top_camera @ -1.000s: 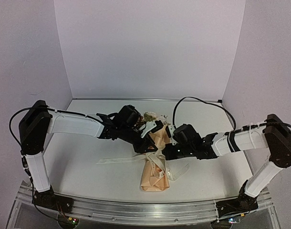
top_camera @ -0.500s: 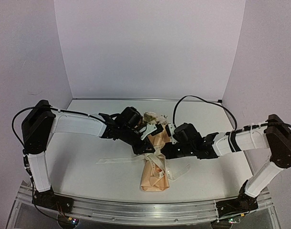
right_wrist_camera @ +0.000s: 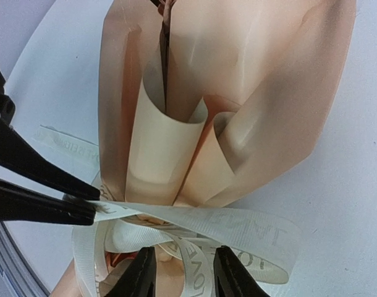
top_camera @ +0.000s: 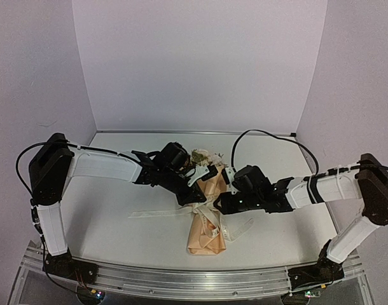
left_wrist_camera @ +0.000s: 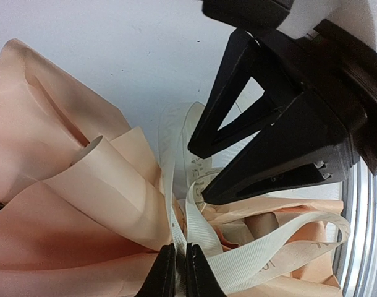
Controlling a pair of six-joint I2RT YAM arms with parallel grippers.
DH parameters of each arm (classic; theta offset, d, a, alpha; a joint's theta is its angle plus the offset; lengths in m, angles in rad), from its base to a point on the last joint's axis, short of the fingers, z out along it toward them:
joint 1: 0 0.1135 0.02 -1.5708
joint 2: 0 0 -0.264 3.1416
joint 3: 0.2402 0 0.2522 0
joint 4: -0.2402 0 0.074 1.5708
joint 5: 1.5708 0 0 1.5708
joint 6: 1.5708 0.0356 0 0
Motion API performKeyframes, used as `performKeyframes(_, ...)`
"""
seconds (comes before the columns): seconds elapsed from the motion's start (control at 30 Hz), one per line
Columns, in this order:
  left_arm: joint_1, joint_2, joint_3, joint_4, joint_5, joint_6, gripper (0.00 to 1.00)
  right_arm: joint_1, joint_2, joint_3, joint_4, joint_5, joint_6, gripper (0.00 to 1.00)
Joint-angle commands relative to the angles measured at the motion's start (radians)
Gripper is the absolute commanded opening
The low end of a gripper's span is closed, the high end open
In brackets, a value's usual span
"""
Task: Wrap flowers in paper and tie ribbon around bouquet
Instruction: Cross the half-tied ribbon over the folded bouquet.
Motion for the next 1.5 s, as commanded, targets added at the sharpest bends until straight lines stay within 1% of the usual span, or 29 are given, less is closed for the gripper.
performKeyframes(0.0,-0.001,-0.002,0.027,0.018,-0.001,0.006,0.07,0.002,-0.045,-0.008,-0.042,0.008,-0.037,0.35)
performKeyframes(0.23,-0.001,-0.005,0.02,0.03,0.007,0.003,0.05,0.023,-0.019,-0.001,-0.048,0.004,-0.031,0.33)
performKeyframes(0.37,-0.001,-0.016,0.01,0.042,0.014,0.002,0.04,0.024,-0.006,0.0,-0.048,0.02,-0.029,0.21)
performKeyframes(0.43,-0.001,-0.021,0.006,0.046,0.021,-0.001,0.02,0.024,-0.003,0.001,-0.047,0.027,-0.028,0.11)
performKeyframes(0.5,-0.001,-0.027,0.0,0.054,0.03,-0.002,0.0,0.024,-0.004,0.002,-0.046,0.036,-0.028,0.05)
performKeyframes(0.57,-0.001,-0.034,-0.008,0.065,0.039,-0.007,0.0,0.024,-0.01,0.005,-0.045,0.043,-0.031,0.01)
performKeyframes(0.73,-0.001,-0.066,-0.04,0.115,0.065,-0.028,0.0,0.024,-0.017,0.021,-0.021,0.042,-0.041,0.0)
performKeyframes(1.07,0.012,-0.142,-0.118,0.203,0.12,-0.066,0.0,0.024,0.037,0.032,0.137,0.041,-0.024,0.0)
performKeyframes(1.23,0.017,-0.143,-0.13,0.2,0.158,-0.066,0.0,0.024,0.078,0.018,0.24,0.05,-0.009,0.0)
performKeyframes(1.37,0.019,-0.14,-0.145,0.193,0.161,-0.071,0.0,0.024,0.098,0.0,0.345,0.053,-0.001,0.0)
performKeyframes(1.47,0.023,-0.135,-0.147,0.187,0.159,-0.077,0.0,0.024,0.089,-0.009,0.365,0.052,-0.001,0.0)
